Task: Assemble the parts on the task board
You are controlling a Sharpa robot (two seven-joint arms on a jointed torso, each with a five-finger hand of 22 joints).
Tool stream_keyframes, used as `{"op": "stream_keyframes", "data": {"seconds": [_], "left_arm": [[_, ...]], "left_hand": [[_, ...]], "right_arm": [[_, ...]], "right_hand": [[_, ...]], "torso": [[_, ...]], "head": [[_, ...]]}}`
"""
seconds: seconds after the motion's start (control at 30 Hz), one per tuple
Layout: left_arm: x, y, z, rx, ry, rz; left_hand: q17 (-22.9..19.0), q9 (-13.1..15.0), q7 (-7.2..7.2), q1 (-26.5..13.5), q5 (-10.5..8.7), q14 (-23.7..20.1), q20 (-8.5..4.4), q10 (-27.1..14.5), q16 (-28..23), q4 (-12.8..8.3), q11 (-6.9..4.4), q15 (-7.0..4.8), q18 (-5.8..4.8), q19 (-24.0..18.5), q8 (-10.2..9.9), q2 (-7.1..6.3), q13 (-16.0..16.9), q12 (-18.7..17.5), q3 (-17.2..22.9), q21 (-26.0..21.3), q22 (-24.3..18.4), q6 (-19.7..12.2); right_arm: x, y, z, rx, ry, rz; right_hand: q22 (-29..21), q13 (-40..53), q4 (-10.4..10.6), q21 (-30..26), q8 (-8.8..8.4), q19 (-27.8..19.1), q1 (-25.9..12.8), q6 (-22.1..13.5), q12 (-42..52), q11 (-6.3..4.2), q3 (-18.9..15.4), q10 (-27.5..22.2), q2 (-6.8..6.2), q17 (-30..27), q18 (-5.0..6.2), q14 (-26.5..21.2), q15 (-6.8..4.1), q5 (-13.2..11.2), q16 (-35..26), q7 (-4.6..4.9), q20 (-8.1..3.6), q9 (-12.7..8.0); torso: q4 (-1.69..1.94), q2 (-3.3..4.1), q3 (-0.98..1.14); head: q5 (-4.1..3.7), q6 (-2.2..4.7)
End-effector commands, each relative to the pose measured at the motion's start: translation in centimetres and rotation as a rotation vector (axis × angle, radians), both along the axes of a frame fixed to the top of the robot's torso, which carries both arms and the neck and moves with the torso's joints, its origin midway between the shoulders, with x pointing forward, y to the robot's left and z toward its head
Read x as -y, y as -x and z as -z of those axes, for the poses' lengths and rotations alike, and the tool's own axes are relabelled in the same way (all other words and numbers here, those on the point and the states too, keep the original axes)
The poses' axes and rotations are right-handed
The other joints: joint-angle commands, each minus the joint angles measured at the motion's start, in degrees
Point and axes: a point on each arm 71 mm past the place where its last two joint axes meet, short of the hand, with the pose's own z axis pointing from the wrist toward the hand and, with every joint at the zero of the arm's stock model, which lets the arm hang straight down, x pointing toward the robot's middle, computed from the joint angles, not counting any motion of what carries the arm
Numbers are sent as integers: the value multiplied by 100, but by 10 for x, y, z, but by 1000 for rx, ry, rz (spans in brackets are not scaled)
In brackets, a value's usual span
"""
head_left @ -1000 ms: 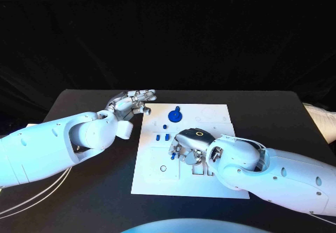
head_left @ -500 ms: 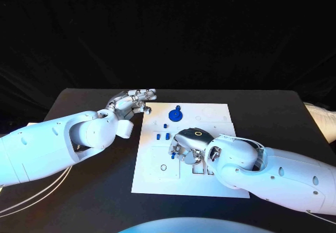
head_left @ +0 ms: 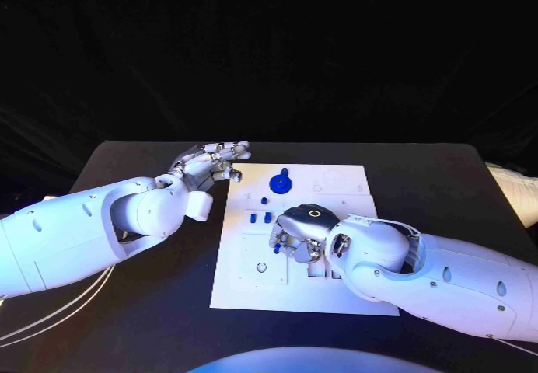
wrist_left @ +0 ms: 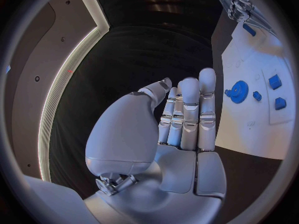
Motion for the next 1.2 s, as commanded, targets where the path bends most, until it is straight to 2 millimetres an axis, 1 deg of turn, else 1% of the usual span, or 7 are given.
{"op": "stream_keyframes", "data": {"seconds": [0.03, 0.4, 0.57, 0.63, 0.73, 0.97, 1.2], "left_arm": [[2, 1, -1, 7, 10, 22], [3, 1, -1, 6, 11, 25], [2, 1, -1, 7, 10, 25], [2, 1, -1, 7, 9, 26], [2, 1, -1, 7, 9, 27], [2, 1, -1, 7, 8, 27], [1, 1, -1, 6, 7, 26]], "left_hand": [[-12, -8, 3, 66, -13, -52, 0, -45, -33, -6, -16, 2, 83, -59, 6, -1, 1, 23, -31, -39, -14, -24], [-12, -8, 3, 66, -13, -52, 0, -45, -33, -6, -16, 2, 83, -59, 6, -1, 1, 23, -31, -39, -14, -24], [-12, -8, 3, 66, -13, -52, 0, -45, -33, -6, -16, 2, 83, -59, 6, -1, 1, 23, -31, -39, -14, -24], [-12, -8, 3, 66, -13, -52, 0, -45, -33, -6, -16, 2, 83, -59, 6, -1, 1, 23, -31, -39, -14, -24], [-12, -8, 3, 66, -13, -52, 0, -45, -33, -6, -16, 2, 83, -59, 6, -1, 1, 23, -31, -39, -14, -24], [-25, -9, 5, 66, -13, -60, 2, -54, -38, -7, -13, 5, 86, -67, 6, 1, 0, 27, -37, -61, -29, -28], [-25, -9, 5, 66, -13, -60, 2, -54, -38, -7, -13, 5, 86, -67, 6, 1, 0, 27, -37, -61, -29, -28]], "right_arm": [[0, 1, 6, -8, 60, -7], [0, 0, 11, -23, 74, -3], [2, -1, 10, -16, 53, 7], [2, -2, 9, -9, 38, 13], [4, -2, 7, 4, 13, 20], [14, 0, -2, 35, -48, 34], [39, 0, -23, 78, -75, 82]], "right_hand": [[238, -5, -23, -7, 22, 6, -49, 11, -2, -12, 22, -15, 4, -3, 34, 201, 25, 30, 0, 45, 3, 9], [215, -110, -4, -30, -26, -13, -333, -202, -20, 59, -194, -276, -62, -28, 39, 195, 85, 168, -2, 95, 50, -13], [85, -227, 59, -130, -27, -114, -525, -577, -18, 182, -352, -891, -177, -109, 70, 168, 204, 166, -44, 181, 138, -115], [-1, -216, 51, -197, -22, -177, -546, -874, 3, 249, -478, -1271, -204, -161, 95, 150, 264, 125, -70, 85, 190, -211], [-75, -213, 28, -255, -24, -229, -529, -975, 16, 297, -580, -1454, -195, -206, 113, 135, 284, 121, -92, 70, 231, -258], [-106, -196, -2, -281, -2, -245, -495, -958, 111, 286, -672, -1414, -183, -240, 122, 125, 280, 128, -106, 65, 244, -279], [-98, -190, -11, -278, 13, -231, -480, -891, 219, 252, -743, -1304, -173, -250, 120, 123, 255, 142, -107, 78, 229, -288]], "torso": [[2, 2, -2], [0, 0, -3], [6, -2, -4], [2, -3, -5], [3, -3, -1], [-2, -5, 0], [-10, -6, -5]], "head": [[-4, -2], [-3, -11], [-4, -10], [-4, -5], [-2, 1], [-5, 13], [-41, 42]]}}
